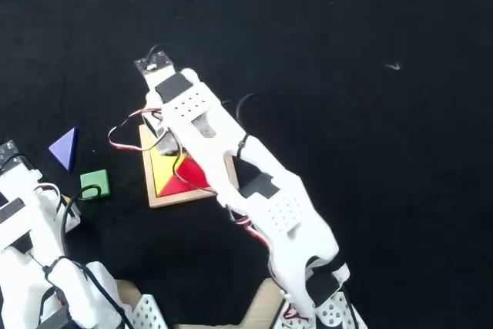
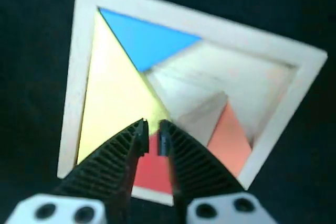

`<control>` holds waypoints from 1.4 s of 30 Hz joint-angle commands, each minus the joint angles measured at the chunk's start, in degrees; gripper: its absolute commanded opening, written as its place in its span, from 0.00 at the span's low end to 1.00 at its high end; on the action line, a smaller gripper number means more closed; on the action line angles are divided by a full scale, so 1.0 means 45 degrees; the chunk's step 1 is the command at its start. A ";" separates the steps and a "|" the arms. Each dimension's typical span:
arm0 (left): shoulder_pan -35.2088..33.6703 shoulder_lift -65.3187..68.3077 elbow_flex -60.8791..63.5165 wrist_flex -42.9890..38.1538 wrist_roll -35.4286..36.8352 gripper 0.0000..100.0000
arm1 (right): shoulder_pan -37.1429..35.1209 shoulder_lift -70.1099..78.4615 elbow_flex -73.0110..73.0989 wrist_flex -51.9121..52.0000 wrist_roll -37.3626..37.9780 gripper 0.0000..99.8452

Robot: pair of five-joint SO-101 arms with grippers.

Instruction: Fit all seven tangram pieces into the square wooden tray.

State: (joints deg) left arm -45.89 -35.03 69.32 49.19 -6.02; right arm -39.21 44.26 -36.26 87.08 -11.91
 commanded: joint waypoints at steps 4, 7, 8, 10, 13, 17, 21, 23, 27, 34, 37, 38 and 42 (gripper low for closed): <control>0.0147 -0.0293 -0.0049 -0.0215 0.0059 0.15 | 0.0664 -0.0322 -0.0225 -0.0742 0.0332 0.01; 0.0147 -0.0293 -0.0049 -0.0215 0.0059 0.15 | 0.0957 -0.0186 -0.0205 -0.0606 0.0352 0.01; 0.0147 -0.0293 -0.0049 -0.0215 0.0059 0.15 | 0.1016 -0.0205 -0.0186 -0.0586 0.0352 0.01; 0.0147 -0.0293 -0.0049 -0.0215 0.0059 0.15 | 0.1074 -0.0205 -0.0225 -0.0371 0.0352 0.01; 0.0166 -0.0293 -0.0049 -0.0215 0.0059 0.15 | 0.0977 -0.0107 -0.0068 -0.0293 0.0371 0.01; 0.0166 -0.0293 -0.0049 -0.0215 0.0059 0.15 | 0.0684 0.0283 0.0088 -0.0391 0.0371 0.01; 0.0166 -0.0293 -0.0049 -0.0215 0.0059 0.15 | 0.0664 0.0479 -0.0283 -0.0254 0.0371 0.01; 0.0166 -0.0293 -0.0049 -0.0215 0.0059 0.15 | 0.0645 0.0479 -0.0264 -0.0234 0.0371 0.01; 0.0166 -0.0293 -0.0049 -0.0215 0.0059 0.15 | 0.0508 0.0322 -0.0713 0.0098 0.0313 0.01; 0.0166 -0.0293 -0.0068 -0.0215 0.0059 0.15 | 0.0469 0.0557 -0.0987 -0.0020 0.0371 0.01; 0.0088 -0.0293 -0.0147 -0.0215 0.0078 0.15 | 0.0449 0.0596 -0.0987 -0.0020 0.0371 0.01; 0.0088 -0.0293 -0.0166 -0.0215 0.0078 0.15 | 0.0410 0.0576 -0.1006 -0.0020 0.0371 0.01; 0.0088 -0.0313 -0.0459 -0.0059 0.0098 0.15 | 0.0410 -0.0186 -0.1788 0.0977 0.0391 0.01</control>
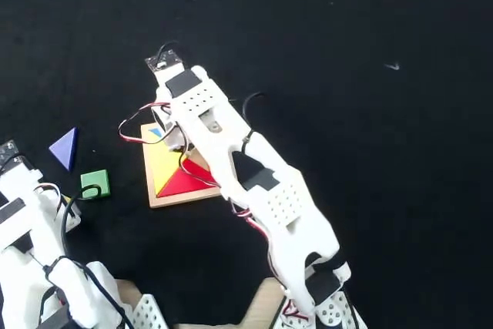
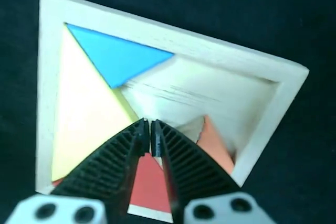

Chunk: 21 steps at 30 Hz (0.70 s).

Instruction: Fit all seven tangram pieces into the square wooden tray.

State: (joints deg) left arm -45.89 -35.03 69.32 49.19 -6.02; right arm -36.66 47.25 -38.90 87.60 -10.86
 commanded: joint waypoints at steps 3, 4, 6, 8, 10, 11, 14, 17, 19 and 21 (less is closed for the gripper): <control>0.0010 -0.0332 -0.2354 0.1074 0.0078 0.16 | 0.0606 -0.2100 -0.1924 0.2090 0.0176 0.01; -0.0107 -0.0410 -0.3370 0.1680 0.0078 0.16 | 0.1074 -0.2549 -0.2022 0.2403 0.0195 0.01; -0.0166 -0.0586 -0.5343 0.2852 0.0078 0.16 | 0.2129 -0.3526 -0.1924 0.2794 0.0684 0.01; -0.0127 -0.0606 -0.7062 0.3907 0.0078 0.16 | 0.3263 -0.4405 -0.1455 0.2891 0.1172 0.01; 0.0400 -0.0508 -0.8332 0.5040 0.0078 0.16 | 0.4317 -0.5226 -0.0615 0.2833 0.1465 0.01; 0.0733 -0.0391 -0.8781 0.5568 0.0059 0.16 | 0.4747 -0.5578 -0.0186 0.2755 0.1602 0.01; 0.2354 0.0391 -0.9719 0.6505 -0.1016 0.16 | 0.5646 -0.6593 0.1475 0.2364 0.1993 0.01; 0.3780 0.1543 -1.0129 0.6564 -0.2891 0.16 | 0.6193 -0.7863 0.3292 0.1680 0.2032 0.01; 0.4073 0.2247 -1.0422 0.6564 -0.3321 0.16 | 0.6447 -0.9035 0.4581 0.1192 0.2051 0.01; 0.4132 0.2755 -1.0716 0.6623 -0.3165 0.16 | 0.6642 -1.0462 0.5871 0.0723 0.2071 0.01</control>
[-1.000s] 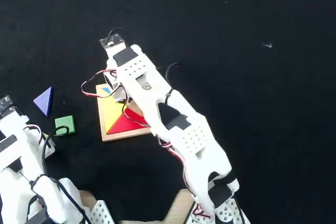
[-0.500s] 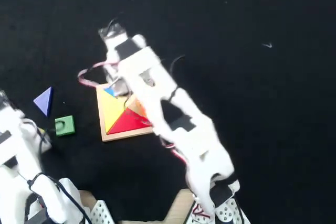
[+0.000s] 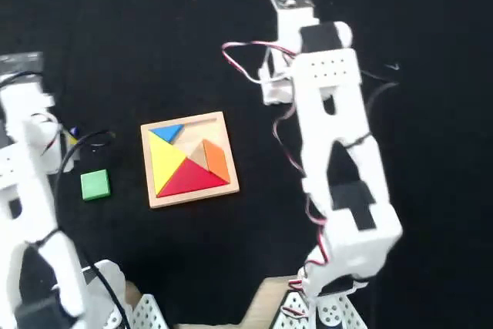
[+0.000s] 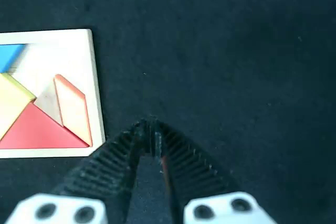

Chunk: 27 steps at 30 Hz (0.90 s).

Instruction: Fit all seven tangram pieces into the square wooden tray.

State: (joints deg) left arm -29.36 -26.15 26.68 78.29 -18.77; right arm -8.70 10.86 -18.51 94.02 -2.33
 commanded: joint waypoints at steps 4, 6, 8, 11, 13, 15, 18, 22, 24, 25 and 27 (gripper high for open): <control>0.0791 0.0918 -0.0928 0.0059 -0.0801 0.21 | 0.0449 -0.5499 0.4054 -0.1797 0.0996 0.01; 0.0928 0.0899 -0.0264 -0.0801 -0.1563 0.28 | 0.0430 -0.6750 0.5636 -0.2598 0.1114 0.01; 0.0772 0.0977 0.0537 -0.2247 -0.2110 0.29 | 0.0430 -0.7668 0.7394 -0.3497 0.1114 0.01; 0.0361 0.1172 0.1983 -0.4708 -0.2364 0.29 | 0.0449 -0.8176 0.9895 -0.4884 0.1094 0.01; 0.0303 0.1446 0.2745 -0.5665 -0.2716 0.29 | 0.0449 -0.7980 1.1321 -0.5978 0.1016 0.01; 0.0342 0.1739 0.2979 -0.5587 -0.3536 0.29 | 0.0449 -0.7609 1.2435 -0.7189 0.0996 0.01; 0.0498 0.2168 0.3057 -0.5607 -0.5529 0.29 | 0.0469 -0.7023 1.3099 -0.8361 0.0996 0.01; 0.0518 0.2911 0.2979 -0.5626 -0.8947 0.29 | 0.0469 -0.6300 1.3392 -0.8928 0.0996 0.01; 0.0557 0.3380 0.2940 -0.5626 -1.0589 0.29 | 0.0469 -0.5929 1.3529 -0.9260 0.0996 0.01; 0.0596 0.3614 0.2940 -0.5626 -1.1390 0.29 | 0.0488 -0.5734 1.3607 -0.9495 0.0996 0.01; 0.0674 0.4063 0.2940 -0.5626 -1.2855 0.29 | 0.0508 -0.5343 1.3685 -0.9866 0.0996 0.01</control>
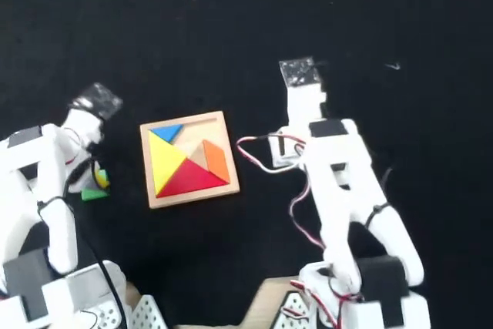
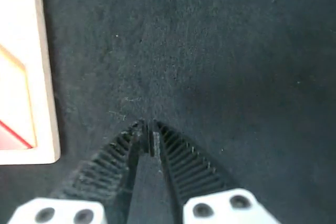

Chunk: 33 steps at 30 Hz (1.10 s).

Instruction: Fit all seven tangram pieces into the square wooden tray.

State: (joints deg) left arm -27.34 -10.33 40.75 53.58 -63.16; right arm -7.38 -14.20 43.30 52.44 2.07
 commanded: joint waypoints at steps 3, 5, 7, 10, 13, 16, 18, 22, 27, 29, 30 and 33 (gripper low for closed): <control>0.0518 0.1035 -0.0186 -0.0371 -0.4337 0.29 | 0.0215 0.0752 -0.0107 -0.0938 0.0039 0.01; 0.0752 0.1250 -0.0186 -0.0703 -0.4786 0.29 | 0.0234 0.0987 -0.0107 -0.1114 0.0039 0.01; 0.0908 0.1504 -0.0186 -0.1094 -0.5216 0.29 | 0.0234 0.1162 -0.0107 -0.1192 0.0039 0.01; 0.1045 0.2012 -0.0186 -0.1426 -0.5783 0.29 | 0.0234 0.1241 -0.0107 -0.1192 0.0059 0.01; 0.0947 0.2520 -0.0186 -0.1485 -0.6310 0.29 | 0.0234 0.1241 -0.0107 -0.1192 0.0098 0.01; 0.0674 0.3028 -0.0498 -0.1465 -0.6720 0.28 | 0.0234 0.1241 -0.0107 -0.1211 0.0117 0.01; 0.0557 0.3360 -0.0889 -0.1387 -0.6681 0.27 | 0.0234 0.1241 -0.0088 -0.1211 0.0137 0.01; 0.0400 0.3790 -0.1065 -0.1368 -0.6681 0.12 | 0.0234 0.1241 -0.0068 -0.1211 0.0137 0.01; 0.0400 0.3849 -0.0733 -0.1368 -0.6681 0.08 | 0.0234 0.1241 -0.0068 -0.1211 0.0137 0.01; 0.0400 0.3829 -0.0772 -0.1328 -0.6584 0.08 | 0.0234 0.1241 -0.0068 -0.1211 0.0137 0.01; 0.0440 0.3810 -0.0850 -0.1231 -0.6271 0.08 | 0.0234 0.1241 -0.0068 -0.1211 0.0137 0.01; 0.0537 0.3028 -0.1788 0.0742 -0.5275 0.08 | 0.0234 0.1241 -0.0068 -0.1211 0.0137 0.01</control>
State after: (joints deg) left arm -24.26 5.49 38.02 49.80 -84.00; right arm -7.30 -8.48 43.38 47.96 2.07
